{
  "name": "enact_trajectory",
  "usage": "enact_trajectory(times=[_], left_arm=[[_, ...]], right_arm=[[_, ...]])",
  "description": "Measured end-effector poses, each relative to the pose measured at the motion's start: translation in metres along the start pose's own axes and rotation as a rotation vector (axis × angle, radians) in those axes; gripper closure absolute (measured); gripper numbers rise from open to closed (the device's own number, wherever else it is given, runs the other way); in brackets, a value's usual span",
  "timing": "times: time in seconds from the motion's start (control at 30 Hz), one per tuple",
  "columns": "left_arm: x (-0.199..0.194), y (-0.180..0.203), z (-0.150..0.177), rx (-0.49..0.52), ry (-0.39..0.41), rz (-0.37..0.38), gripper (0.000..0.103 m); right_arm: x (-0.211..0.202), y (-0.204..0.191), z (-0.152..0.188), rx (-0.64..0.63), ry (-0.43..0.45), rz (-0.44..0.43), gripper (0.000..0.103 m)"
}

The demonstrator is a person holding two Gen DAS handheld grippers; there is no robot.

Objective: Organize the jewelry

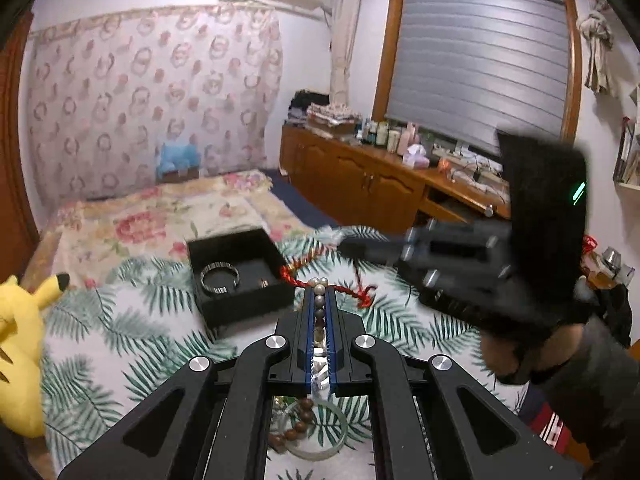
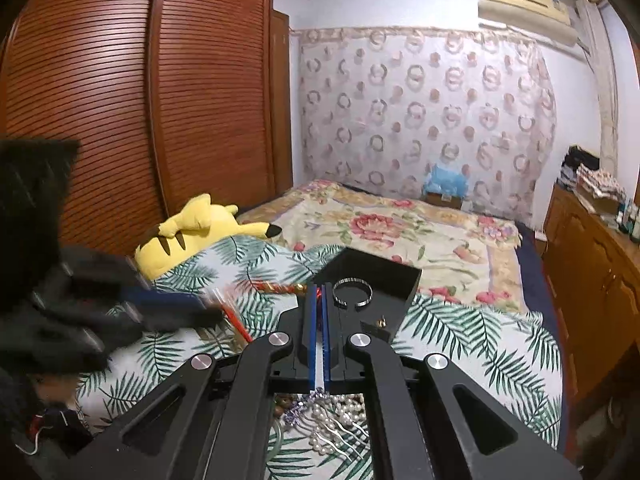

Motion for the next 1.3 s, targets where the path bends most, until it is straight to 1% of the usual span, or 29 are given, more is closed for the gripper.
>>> enact_trajectory(times=[0.17, 0.3, 0.4, 0.5, 0.63, 0.77, 0.9, 1.0, 1.13, 1.3], left_arm=[[-0.01, -0.001, -0.013, 0.023, -0.001, -0.008, 0.099], [-0.013, -0.004, -0.014, 0.027, -0.005, -0.017, 0.099], [-0.015, -0.005, -0.014, 0.015, 0.005, -0.025, 0.099], [-0.022, -0.009, -0.021, -0.003, 0.034, -0.024, 0.099], [-0.032, -0.011, -0.038, -0.004, 0.068, -0.015, 0.099], [-0.034, -0.014, -0.059, 0.007, 0.089, -0.009, 0.099], [-0.026, -0.019, -0.073, 0.013, 0.084, -0.013, 0.099], [-0.016, -0.027, -0.079, 0.004, 0.073, -0.017, 0.099], [0.005, -0.046, -0.087, -0.024, 0.05, -0.023, 0.099], [0.031, -0.068, -0.099, -0.043, 0.016, -0.045, 0.099]], right_arm=[[0.017, 0.0, 0.011, 0.001, -0.048, -0.003, 0.1], [0.027, 0.001, 0.019, -0.006, -0.081, 0.009, 0.1], [0.036, 0.005, 0.026, -0.004, -0.112, 0.018, 0.1], [0.048, 0.009, 0.037, -0.002, -0.15, 0.02, 0.1], [0.061, 0.015, 0.047, 0.005, -0.183, 0.014, 0.1], [0.076, 0.02, 0.053, 0.018, -0.208, 0.004, 0.1], [0.078, 0.026, 0.047, 0.04, -0.19, -0.017, 0.1], [0.072, 0.033, 0.036, 0.04, -0.161, -0.025, 0.1], [0.061, 0.041, 0.008, 0.033, -0.113, -0.039, 0.1], [0.059, 0.054, -0.028, 0.021, -0.071, -0.039, 0.1]])
Point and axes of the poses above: each gripper's, at about its wrist camera, not at the fingertips, and x roughly the way its jaws point, y to its right, z to its underside, the point moved 8 cm from there along x, roughly the way its jaws point, and after that the axes turned 15 degrees about -y, right-handed, at the moved point
